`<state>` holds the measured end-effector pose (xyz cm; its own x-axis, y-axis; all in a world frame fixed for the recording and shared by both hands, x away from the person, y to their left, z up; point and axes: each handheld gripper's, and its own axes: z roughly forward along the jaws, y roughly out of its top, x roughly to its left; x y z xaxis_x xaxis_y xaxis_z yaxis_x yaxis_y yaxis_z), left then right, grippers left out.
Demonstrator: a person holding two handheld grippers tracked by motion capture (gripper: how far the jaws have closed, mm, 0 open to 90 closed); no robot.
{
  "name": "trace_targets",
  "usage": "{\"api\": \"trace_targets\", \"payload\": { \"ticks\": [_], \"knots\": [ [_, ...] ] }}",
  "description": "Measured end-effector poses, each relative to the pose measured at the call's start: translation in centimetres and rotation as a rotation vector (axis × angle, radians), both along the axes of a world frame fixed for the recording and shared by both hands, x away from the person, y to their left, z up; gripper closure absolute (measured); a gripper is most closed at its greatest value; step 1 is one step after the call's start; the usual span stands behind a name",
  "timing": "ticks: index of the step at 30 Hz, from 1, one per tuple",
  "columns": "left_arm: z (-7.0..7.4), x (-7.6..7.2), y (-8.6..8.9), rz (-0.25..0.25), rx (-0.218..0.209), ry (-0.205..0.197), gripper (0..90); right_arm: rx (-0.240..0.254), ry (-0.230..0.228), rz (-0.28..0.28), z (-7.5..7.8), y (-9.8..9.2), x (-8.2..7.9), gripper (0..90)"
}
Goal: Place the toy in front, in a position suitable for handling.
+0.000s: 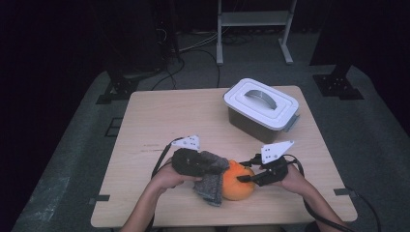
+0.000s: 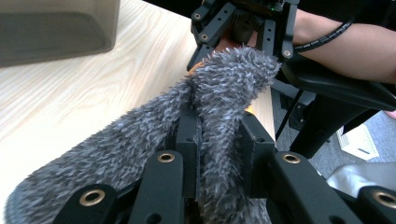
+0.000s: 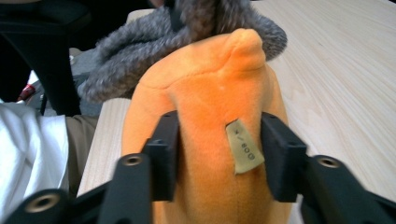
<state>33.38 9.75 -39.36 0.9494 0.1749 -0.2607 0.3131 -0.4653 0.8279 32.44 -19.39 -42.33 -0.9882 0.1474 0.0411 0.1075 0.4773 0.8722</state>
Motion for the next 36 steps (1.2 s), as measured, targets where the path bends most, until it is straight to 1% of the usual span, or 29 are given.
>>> {"api": "trace_targets", "payload": {
  "ticks": [1,2,4,5,6,8,9,11,13,14,17,18,19,20,21,22,23,24,26,28,29,30,31,32,33,34,36],
  "knots": [
    [0.0,0.0,-0.4,-0.007,0.007,-0.003,73.0,-0.003,0.007,-0.01,0.1,0.0,-0.1,42.9],
    [0.1,-0.1,-0.5,-0.01,0.005,-0.002,73.0,-0.017,0.016,-0.022,0.4,0.0,-0.2,38.3],
    [0.3,-0.1,-0.7,-0.017,0.006,-0.008,73.0,-0.037,0.019,-0.037,0.9,0.0,-0.5,33.2],
    [0.3,-0.2,-0.8,-0.018,0.007,-0.01,73.0,-0.048,0.019,-0.048,1.2,0.0,-0.7,32.1],
    [0.4,-0.2,-0.9,-0.02,0.005,-0.01,73.0,-0.055,0.019,-0.058,1.5,-0.1,-1.0,32.0],
    [0.4,-0.4,-1.2,-0.026,-0.003,0.0,73.0,-0.031,0.016,-0.061,2.2,-0.1,-1.6,32.0],
    [0.4,-0.4,-1.4,-0.027,-0.01,0.0,73.0,-0.028,0.014,-0.066,2.4,-0.1,-1.9,32.0],
    [0.4,-0.5,-1.7,-0.035,-0.012,-0.005,73.0,-0.054,0.01,-0.088,2.8,0.0,-2.2,32.0],
    [0.5,-0.7,-2.1,-0.041,-0.009,-0.006,73.1,-0.085,0.017,-0.111,3.0,0.3,-2.5,31.3],
    [0.6,-0.7,-2.2,-0.045,-0.006,-0.007,73.1,-0.103,0.017,-0.119,3.0,0.5,-2.6,30.1],
    [0.7,-1.0,-2.8,-0.062,0.001,-0.018,73.1,-0.134,0.017,-0.129,2.7,0.8,-2.9,29.1],
    [0.8,-1.1,-2.9,-0.067,0.004,-0.022,73.1,-0.137,0.03,-0.131,2.5,0.8,-2.8,29.7],
    [0.8,-1.2,-3.0,-0.067,0.005,-0.027,73.0,-0.145,0.038,-0.128,2.0,0.8,-2.7,35.3],
    [0.8,-1.2,-3.1,-0.071,0.009,-0.028,73.0,-0.145,0.038,-0.128,2.0,0.8,-2.7,35.3],
    [0.8,-1.2,-3.1,-0.072,0.009,-0.029,73.0,-0.144,0.04,-0.126,1.8,0.7,-2.7,39.7],
    [0.8,-1.1,-3.0,-0.072,0.001,-0.023,73.1,-0.145,0.036,-0.122,1.6,0.6,-2.8,45.9],
    [0.7,-1.1,-2.9,-0.066,-0.01,-0.017,73.0,-0.15,0.003,-0.112,1.5,0.4,-2.8,56.4],
    [0.8,-1.0,-2.8,-0.062,-0.018,-0.013,73.0,-0.15,0.003,-0.112,1.5,0.4,-2.8,56.4],
    [1.0,-0.9,-2.5,-0.047,-0.031,-0.013,73.0,-0.135,-0.005,-0.102,1.6,0.2,-2.6,61.4],
    [1.3,-0.8,-2.2,-0.039,-0.033,-0.019,73.0,-0.107,-0.017,-0.088,1.6,0.0,-2.2,63.1],
    [1.5,-0.7,-2.0,-0.037,-0.032,-0.024,73.1,-0.07,-0.006,-0.072,1.6,0.0,-1.9,63.6],
    [1.8,-0.7,-1.8,-0.036,-0.031,-0.028,73.1,-0.07,-0.006,-0.072,1.6,0.0,-1.9,63.6],
    [2.1,-0.6,-1.5,-0.034,-0.029,-0.038,73.1,-0.058,-0.008,-0.058,1.6,0.1,-1.7,63.7],
    [2.3,-0.6,-1.4,-0.028,-0.035,-0.041,73.1,-0.044,-0.005,-0.046,1.6,0.3,-1.5,63.7],
    [2.6,-0.6,-1.2,-0.024,-0.036,-0.045,73.1,-0.035,-0.014,-0.019,1.8,1.1,-1.4,63.7],
    [2.7,-0.5,-1.1,-0.021,-0.035,-0.049,73.1,-0.035,-0.014,-0.019,1.8,1.1,-1.4,63.7],
    [3.0,-0.6,-0.8,-0.011,-0.039,-0.051,73.1,-0.032,-0.024,0.006,1.8,2.3,-1.1,63.7]
  ]
}}
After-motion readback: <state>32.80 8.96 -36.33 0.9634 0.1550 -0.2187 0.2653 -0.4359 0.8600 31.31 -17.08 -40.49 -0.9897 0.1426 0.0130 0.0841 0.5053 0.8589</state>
